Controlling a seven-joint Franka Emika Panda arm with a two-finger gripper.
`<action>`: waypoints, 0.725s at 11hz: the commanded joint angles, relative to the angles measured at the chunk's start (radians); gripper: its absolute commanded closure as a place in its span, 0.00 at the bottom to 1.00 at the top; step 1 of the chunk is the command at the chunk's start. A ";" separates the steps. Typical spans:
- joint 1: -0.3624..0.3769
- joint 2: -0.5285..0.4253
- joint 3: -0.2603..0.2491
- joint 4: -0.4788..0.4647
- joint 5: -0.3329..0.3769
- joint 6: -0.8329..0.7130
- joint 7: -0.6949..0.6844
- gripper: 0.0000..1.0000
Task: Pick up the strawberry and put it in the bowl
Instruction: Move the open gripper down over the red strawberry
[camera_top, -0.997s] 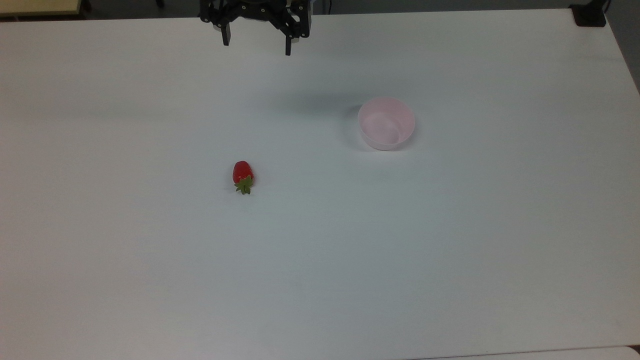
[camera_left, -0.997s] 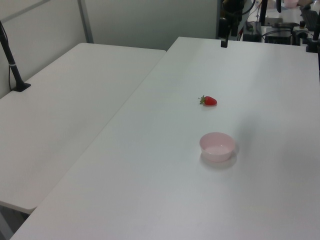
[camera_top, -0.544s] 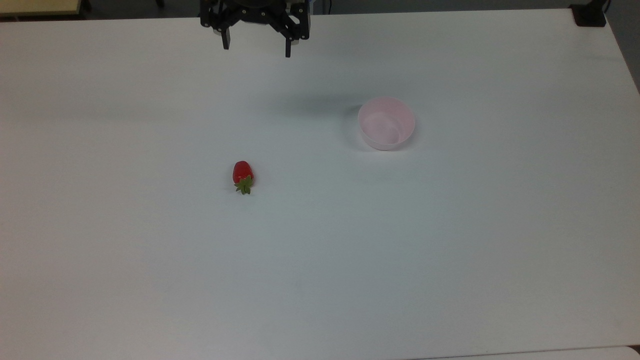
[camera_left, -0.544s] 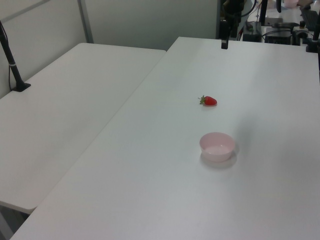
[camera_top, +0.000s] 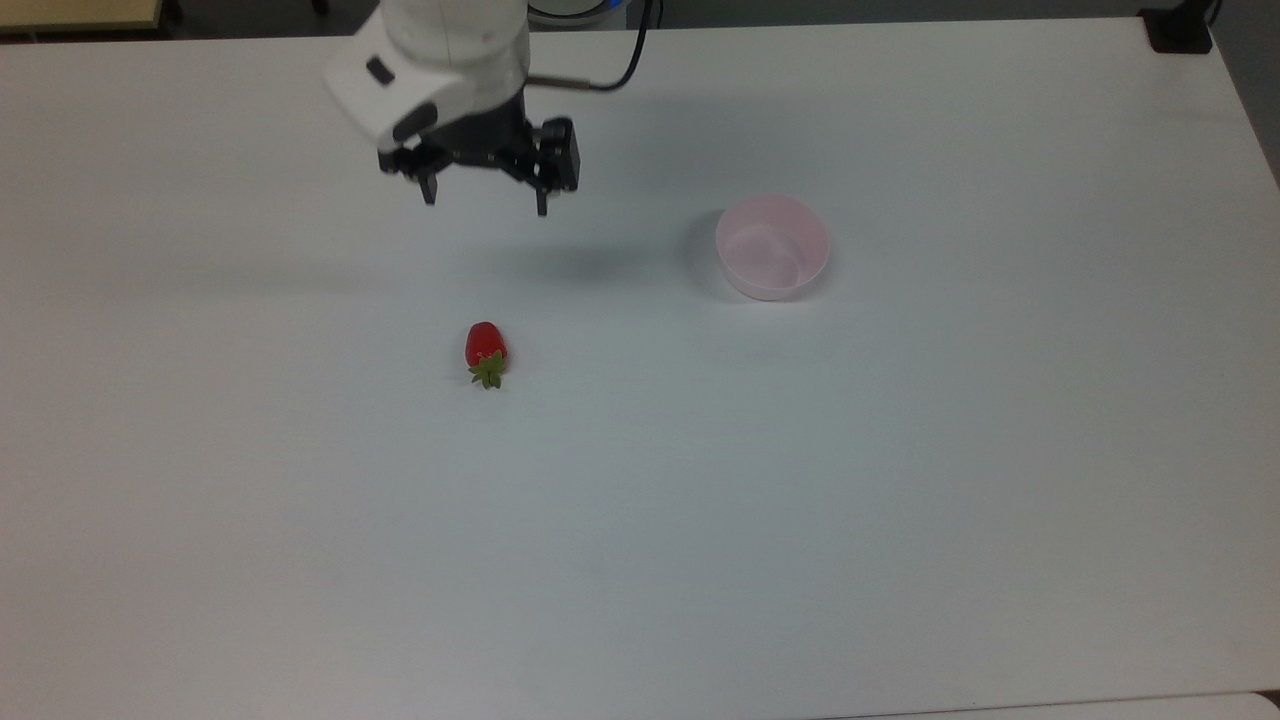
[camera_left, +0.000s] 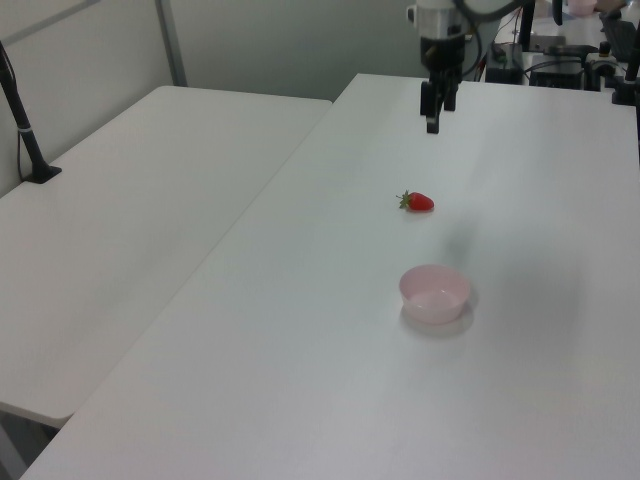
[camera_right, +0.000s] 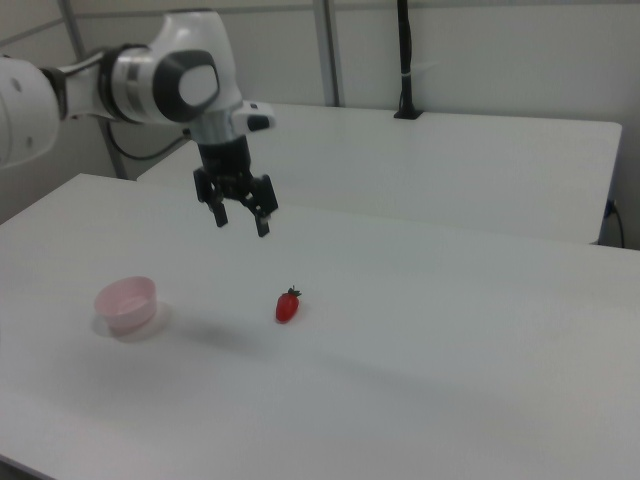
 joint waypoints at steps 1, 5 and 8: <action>-0.005 0.091 -0.009 -0.007 0.013 0.086 -0.025 0.03; -0.023 0.189 -0.012 -0.011 -0.008 0.197 -0.030 0.07; -0.025 0.254 -0.025 -0.013 -0.043 0.266 -0.031 0.09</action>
